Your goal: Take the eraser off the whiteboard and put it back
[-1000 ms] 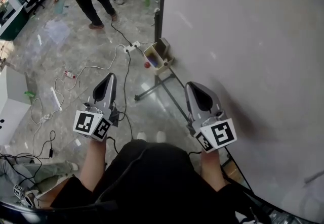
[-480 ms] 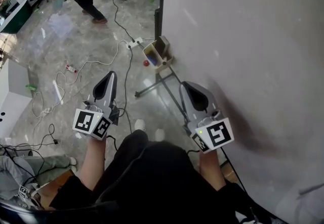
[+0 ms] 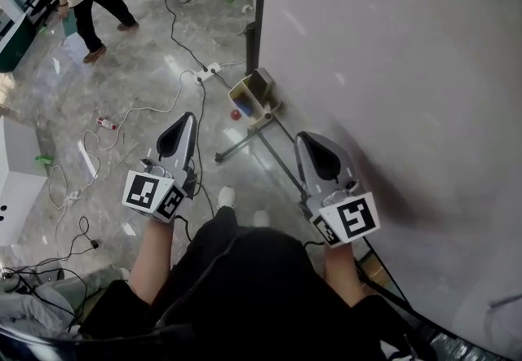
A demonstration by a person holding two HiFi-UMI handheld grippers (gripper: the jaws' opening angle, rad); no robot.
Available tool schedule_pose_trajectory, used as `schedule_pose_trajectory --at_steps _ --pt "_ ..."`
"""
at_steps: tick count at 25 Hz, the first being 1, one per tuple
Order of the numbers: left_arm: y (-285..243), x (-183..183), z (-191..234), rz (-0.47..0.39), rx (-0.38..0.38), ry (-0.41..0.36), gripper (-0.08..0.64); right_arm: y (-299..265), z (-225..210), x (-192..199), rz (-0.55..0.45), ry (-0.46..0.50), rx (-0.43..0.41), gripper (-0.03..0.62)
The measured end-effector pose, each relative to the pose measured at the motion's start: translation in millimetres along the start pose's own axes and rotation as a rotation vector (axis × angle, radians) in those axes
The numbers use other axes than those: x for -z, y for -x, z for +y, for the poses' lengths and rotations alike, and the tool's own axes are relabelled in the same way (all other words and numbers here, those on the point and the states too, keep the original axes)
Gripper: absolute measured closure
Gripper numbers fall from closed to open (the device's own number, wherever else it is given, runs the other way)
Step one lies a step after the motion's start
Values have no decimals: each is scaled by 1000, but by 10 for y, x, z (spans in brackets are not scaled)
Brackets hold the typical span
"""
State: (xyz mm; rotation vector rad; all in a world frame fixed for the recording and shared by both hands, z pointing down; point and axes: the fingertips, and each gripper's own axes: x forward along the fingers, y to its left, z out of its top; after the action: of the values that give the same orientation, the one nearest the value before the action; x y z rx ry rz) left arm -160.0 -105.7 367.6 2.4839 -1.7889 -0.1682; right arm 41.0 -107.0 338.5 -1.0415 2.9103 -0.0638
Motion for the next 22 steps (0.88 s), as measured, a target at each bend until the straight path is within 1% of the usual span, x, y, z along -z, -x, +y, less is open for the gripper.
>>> schedule_pose_trajectory --at_steps 5,8,11,17,18,19,22 --pt "-370 82 172 35 97 -29 555 -208 -97 6 0 9 91 583" --pt "-577 114 195 54 163 -44 555 -307 -129 -12 -1 14 148 583" --pt "-738 231 198 83 235 -74 555 -381 -134 -13 1 22 194 583" --pt "-969 434 110 134 354 -115 554 -400 -130 -26 1 28 290 583" --pt "-1000 455 86 140 371 -119 552 -399 -125 -34 0 29 302 583" --pt "-1028 478 62 147 385 -122 534 -395 -121 -38 0 29 314 583" --pt "-1107 535 -6 160 419 -125 534 -360 -134 -31 2 25 343 583"
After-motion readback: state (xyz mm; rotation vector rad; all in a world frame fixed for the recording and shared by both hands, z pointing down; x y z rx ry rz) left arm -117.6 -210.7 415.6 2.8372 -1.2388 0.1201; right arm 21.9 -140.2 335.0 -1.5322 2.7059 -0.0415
